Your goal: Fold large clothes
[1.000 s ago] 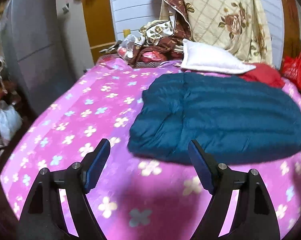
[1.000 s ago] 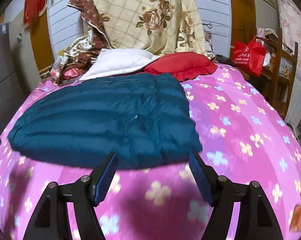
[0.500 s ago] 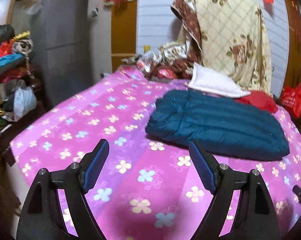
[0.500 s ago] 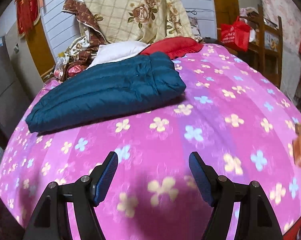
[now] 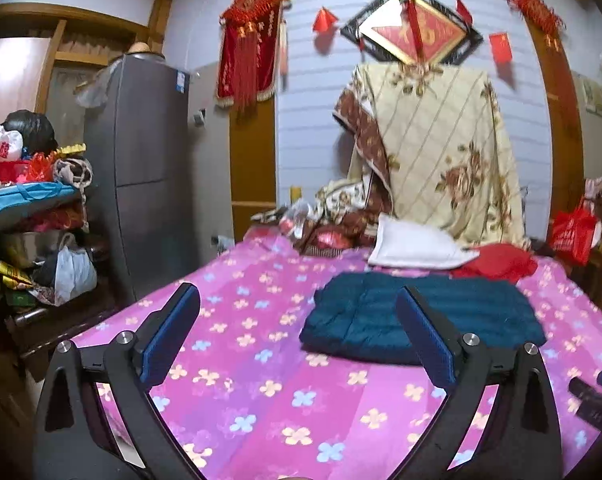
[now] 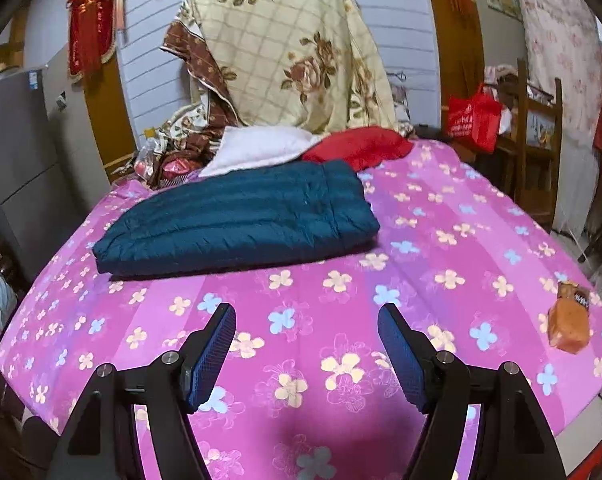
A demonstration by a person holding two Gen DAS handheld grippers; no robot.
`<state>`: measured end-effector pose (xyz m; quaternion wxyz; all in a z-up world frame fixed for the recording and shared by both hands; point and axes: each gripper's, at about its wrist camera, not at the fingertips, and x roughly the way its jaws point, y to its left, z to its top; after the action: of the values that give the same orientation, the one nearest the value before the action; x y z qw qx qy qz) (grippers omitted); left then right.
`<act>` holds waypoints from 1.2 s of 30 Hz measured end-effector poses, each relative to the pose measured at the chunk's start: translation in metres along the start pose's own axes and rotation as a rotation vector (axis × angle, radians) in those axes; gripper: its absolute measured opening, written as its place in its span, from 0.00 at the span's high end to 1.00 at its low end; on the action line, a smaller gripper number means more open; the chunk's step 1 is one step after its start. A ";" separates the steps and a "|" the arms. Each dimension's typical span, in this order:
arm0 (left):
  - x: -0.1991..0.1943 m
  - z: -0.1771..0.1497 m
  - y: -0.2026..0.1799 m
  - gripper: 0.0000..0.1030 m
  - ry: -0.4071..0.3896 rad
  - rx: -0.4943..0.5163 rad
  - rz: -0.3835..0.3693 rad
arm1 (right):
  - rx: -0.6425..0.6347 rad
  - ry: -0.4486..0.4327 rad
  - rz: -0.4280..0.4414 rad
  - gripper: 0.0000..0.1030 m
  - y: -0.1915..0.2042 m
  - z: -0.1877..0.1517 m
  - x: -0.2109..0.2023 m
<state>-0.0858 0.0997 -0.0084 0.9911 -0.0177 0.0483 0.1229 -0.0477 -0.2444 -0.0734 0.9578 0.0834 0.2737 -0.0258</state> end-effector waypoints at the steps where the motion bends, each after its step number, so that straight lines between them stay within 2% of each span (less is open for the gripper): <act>1: -0.005 0.003 0.001 0.01 -0.007 -0.004 -0.004 | 0.001 -0.005 0.005 0.31 0.000 0.001 -0.004; 5: -0.018 0.008 0.003 0.01 0.013 -0.016 -0.048 | 0.004 -0.035 0.015 0.31 -0.001 0.003 -0.019; 8: -0.014 0.006 0.001 0.01 0.071 -0.010 -0.084 | -0.012 -0.054 0.010 0.31 0.002 0.003 -0.026; 19: 0.005 -0.011 -0.009 0.01 0.193 -0.061 -0.174 | -0.048 -0.058 -0.005 0.29 0.010 -0.004 -0.029; 24: 0.018 -0.024 -0.016 0.01 0.260 -0.064 -0.168 | -0.093 -0.064 -0.016 0.26 0.019 -0.013 -0.022; 30: 0.023 -0.032 -0.011 0.01 0.260 -0.059 -0.138 | -0.122 -0.032 -0.018 0.26 0.034 -0.017 -0.013; 36: 0.017 -0.029 0.001 0.01 0.220 -0.071 -0.091 | -0.150 -0.019 -0.005 0.26 0.046 -0.020 -0.012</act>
<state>-0.0721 0.1030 -0.0387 0.9831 -0.0683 0.1517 0.0767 -0.0636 -0.1954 -0.0775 0.9639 0.0103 0.2659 -0.0084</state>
